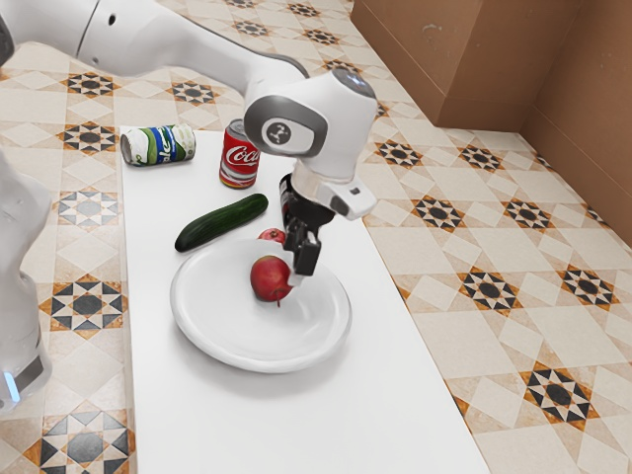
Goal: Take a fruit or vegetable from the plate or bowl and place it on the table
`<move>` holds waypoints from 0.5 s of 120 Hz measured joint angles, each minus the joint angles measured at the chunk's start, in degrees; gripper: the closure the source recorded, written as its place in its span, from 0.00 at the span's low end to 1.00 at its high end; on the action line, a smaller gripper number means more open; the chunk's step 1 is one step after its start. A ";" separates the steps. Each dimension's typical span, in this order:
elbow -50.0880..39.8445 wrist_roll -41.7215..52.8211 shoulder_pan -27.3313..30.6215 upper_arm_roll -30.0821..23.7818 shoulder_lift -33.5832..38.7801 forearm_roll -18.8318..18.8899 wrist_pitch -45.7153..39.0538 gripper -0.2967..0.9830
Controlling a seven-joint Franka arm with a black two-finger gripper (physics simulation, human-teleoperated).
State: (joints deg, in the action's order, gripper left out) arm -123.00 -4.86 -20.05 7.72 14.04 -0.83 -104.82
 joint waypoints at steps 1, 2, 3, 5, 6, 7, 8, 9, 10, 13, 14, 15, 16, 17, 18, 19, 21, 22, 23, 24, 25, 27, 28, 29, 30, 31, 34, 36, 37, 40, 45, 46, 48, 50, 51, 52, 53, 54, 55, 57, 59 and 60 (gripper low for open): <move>0.00 -0.21 0.00 0.00 0.01 -0.01 0.07 0.23; 0.00 -0.42 0.00 0.00 0.02 -0.02 0.13 0.23; 0.01 -0.63 0.01 0.01 0.03 -0.03 0.19 0.23; 0.01 -1.04 0.01 0.01 0.05 -0.04 0.31 0.23; 0.01 -1.24 0.01 0.01 0.06 -0.05 0.37 0.23; 0.00 -1.44 0.01 0.01 0.07 -0.05 0.45 0.23; -0.01 -1.63 0.01 0.01 0.09 -0.06 0.54 0.23; -0.02 -1.83 0.01 0.01 0.10 -0.06 0.63 0.23; -0.03 -2.02 0.01 0.01 0.12 -0.07 0.72 0.23; -0.12 -2.59 0.01 0.01 0.35 -0.08 0.97 0.23; -0.20 -2.78 0.00 0.03 0.46 -0.08 1.05 0.23; -0.36 -2.96 0.00 0.04 0.66 -0.09 1.13 0.23; -0.49 -3.14 0.01 0.05 0.83 -0.09 1.20 0.23; -0.62 -3.32 0.01 0.05 0.97 -0.09 1.27 0.23; -0.74 -3.49 0.02 0.06 1.10 -0.10 1.34 0.23; -0.85 -3.66 0.03 0.07 1.21 -0.10 1.40 0.23; -1.03 -4.00 0.05 0.09 1.38 -0.10 1.53 0.23; -1.10 -4.16 0.06 0.10 1.45 -0.11 1.58 0.23; -1.18 -4.33 0.06 0.12 1.54 -0.11 1.64 0.23; -1.25 -4.49 0.07 0.13 1.62 -0.11 1.69 0.23; -1.31 -4.65 0.08 0.14 1.69 -0.11 1.74 0.23; -1.41 -4.96 0.08 0.15 1.82 -0.12 1.84 0.23; -1.46 -5.11 0.09 0.16 1.87 -0.12 1.88 0.23; -1.50 -5.26 0.09 0.16 1.92 -0.12 1.93 0.23; -1.53 -5.41 0.09 0.17 1.96 -0.12 1.97 0.23; -1.61 -5.55 0.09 0.17 2.04 -0.12 2.01 0.23; -1.81 -5.98 0.10 0.18 2.26 -0.12 2.11 0.23; -1.93 -6.26 0.10 0.18 2.38 -0.13 2.17 0.23; -1.98 -6.40 0.10 0.19 2.42 -0.13 2.20 0.23; -2.11 -6.84 0.12 0.23 2.53 -0.13 2.28 0.23; -2.35 -7.57 0.16 0.25 2.72 -0.16 2.39 0.23; -2.39 -7.72 0.16 0.26 2.74 -0.16 2.41 0.23; -2.45 -8.02 0.17 0.26 2.79 -0.18 2.44 0.23; -2.49 -8.31 0.18 0.27 2.82 -0.23 2.48 0.23; -2.51 -8.46 0.18 0.27 2.83 -0.27 2.49 0.23; -2.53 -8.60 0.18 0.27 2.84 -0.33 2.51 0.23; -2.54 -8.74 0.18 0.27 2.85 -0.39 2.52 0.23; -2.55 -8.88 0.17 0.27 2.86 -0.45 2.53 0.23; -2.56 -9.02 0.16 0.27 2.87 -0.52 2.54 0.23; -2.58 -9.30 0.16 0.28 2.88 -0.65 2.56 0.23; -2.59 -9.57 0.16 0.28 2.87 -0.79 2.57 0.23; -2.59 -9.70 0.17 0.28 2.86 -0.86 2.57 0.23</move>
State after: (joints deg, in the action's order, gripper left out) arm -125.59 -14.57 -19.88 8.00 16.90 -1.69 -102.25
